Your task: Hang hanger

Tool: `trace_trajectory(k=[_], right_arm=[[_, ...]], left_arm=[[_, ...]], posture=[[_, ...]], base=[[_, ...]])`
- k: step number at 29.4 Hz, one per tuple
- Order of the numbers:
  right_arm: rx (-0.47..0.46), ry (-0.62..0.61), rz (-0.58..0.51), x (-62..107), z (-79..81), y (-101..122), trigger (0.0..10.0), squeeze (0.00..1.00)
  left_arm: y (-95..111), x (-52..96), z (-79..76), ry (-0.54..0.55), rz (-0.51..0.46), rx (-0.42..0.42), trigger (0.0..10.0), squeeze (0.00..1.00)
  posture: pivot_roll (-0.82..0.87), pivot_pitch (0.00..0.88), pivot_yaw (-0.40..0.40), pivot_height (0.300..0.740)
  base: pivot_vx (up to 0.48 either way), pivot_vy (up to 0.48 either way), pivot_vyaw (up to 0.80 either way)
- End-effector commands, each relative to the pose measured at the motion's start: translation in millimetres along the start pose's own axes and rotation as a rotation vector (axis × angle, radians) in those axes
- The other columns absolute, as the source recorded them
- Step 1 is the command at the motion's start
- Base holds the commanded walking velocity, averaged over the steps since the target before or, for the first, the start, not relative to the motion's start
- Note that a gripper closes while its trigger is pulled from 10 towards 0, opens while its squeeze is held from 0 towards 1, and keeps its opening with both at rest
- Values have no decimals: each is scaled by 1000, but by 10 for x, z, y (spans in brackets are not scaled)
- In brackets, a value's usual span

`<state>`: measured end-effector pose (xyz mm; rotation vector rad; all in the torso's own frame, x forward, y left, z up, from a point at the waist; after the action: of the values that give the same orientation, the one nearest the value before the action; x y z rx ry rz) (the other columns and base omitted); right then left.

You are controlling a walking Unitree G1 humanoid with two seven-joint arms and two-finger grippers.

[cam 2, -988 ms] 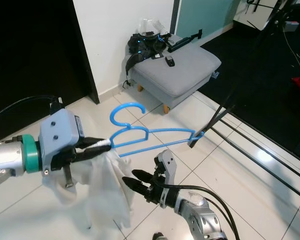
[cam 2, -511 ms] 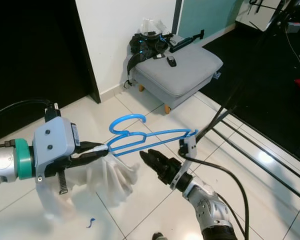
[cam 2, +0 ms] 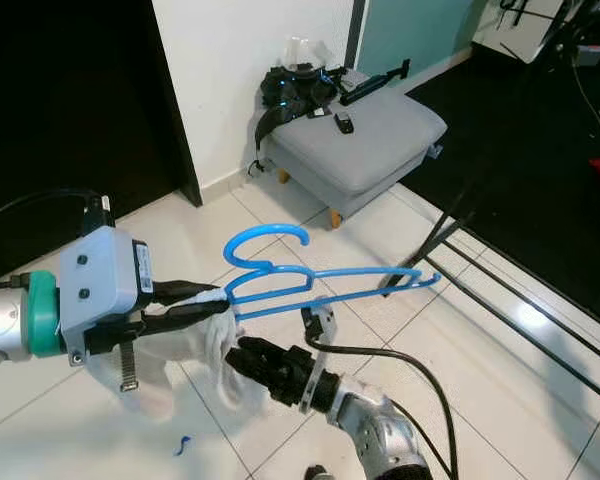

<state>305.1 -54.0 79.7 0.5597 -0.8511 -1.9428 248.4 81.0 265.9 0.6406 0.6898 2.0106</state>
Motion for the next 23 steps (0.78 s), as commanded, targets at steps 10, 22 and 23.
trace_trajectory(k=[10,22,23], right_arm=[[58,-144,-61,42,-212,118,10000,0],[66,-25,-45,-45,26,64,10000,0],[77,-18,-25,-58,42,15,10000,0]], left_arm=[[96,7,-8,2,-42,-14,10000,0],[97,-19,26,19,-47,-7,10000,0],[96,-29,23,21,-48,-6,10000,0]], posture=[[-5,137,92,740],[-10,131,92,740],[-11,130,91,740]], base=[[0,0,0],[0,0,0],[0,0,0]])
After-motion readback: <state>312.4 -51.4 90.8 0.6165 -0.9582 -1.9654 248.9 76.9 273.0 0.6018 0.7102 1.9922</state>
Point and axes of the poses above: a point about 5 cm out from each wrist's last joint towards the gripper, its own x axis pointing back from the gripper into the wrist, its own y axis along the axis of the wrist's last joint, z = x × y, the point moved 5 cm from there along -x, pointing out of the wrist towards the gripper, and after that the axes turned 13 degrees about -x, right-handed, at the moved point
